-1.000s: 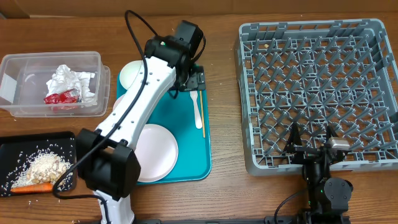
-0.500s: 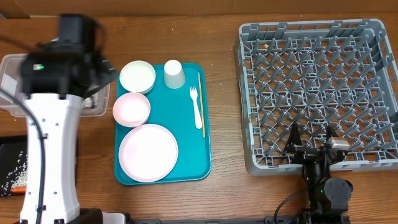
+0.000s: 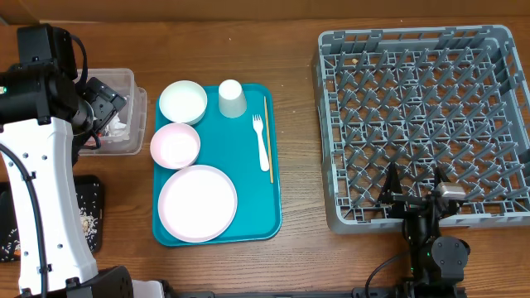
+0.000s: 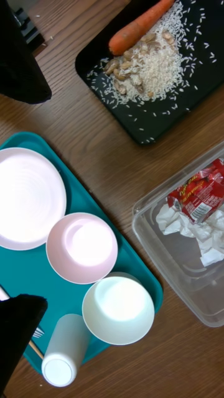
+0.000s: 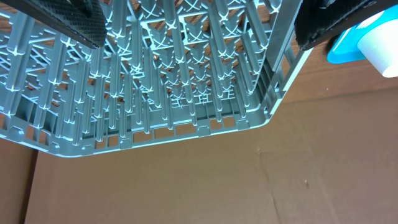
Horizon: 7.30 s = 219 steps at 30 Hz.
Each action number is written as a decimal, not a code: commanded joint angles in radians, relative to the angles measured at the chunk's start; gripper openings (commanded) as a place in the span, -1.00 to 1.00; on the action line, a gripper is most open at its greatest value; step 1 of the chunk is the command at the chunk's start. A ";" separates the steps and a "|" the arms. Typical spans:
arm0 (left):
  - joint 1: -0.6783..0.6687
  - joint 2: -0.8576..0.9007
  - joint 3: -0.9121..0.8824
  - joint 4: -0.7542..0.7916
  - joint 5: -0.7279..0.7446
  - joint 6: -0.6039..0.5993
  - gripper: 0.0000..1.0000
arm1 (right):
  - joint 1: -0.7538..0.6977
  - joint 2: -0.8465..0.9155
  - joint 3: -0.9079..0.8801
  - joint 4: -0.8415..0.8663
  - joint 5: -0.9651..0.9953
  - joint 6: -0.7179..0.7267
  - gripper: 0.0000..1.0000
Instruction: Sort waste into correct bins and load items into the dishwasher
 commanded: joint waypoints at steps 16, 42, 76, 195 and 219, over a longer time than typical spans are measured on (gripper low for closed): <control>0.265 0.021 0.002 0.024 -0.075 -0.009 1.00 | 0.006 -0.008 -0.011 0.360 -1.309 0.110 1.00; 0.385 0.039 0.002 -0.002 -0.030 -0.010 1.00 | 0.265 1.071 0.946 0.248 -1.073 0.114 1.00; 0.385 0.039 0.002 -0.002 -0.030 -0.010 1.00 | 0.866 1.842 1.172 -0.219 -0.260 0.229 1.00; 0.385 0.039 0.002 -0.002 -0.030 -0.010 1.00 | -0.085 1.664 1.672 -0.646 -0.383 0.000 0.88; 0.385 0.039 0.002 -0.002 -0.030 -0.010 1.00 | 0.867 2.140 1.668 -0.420 -0.169 0.233 0.89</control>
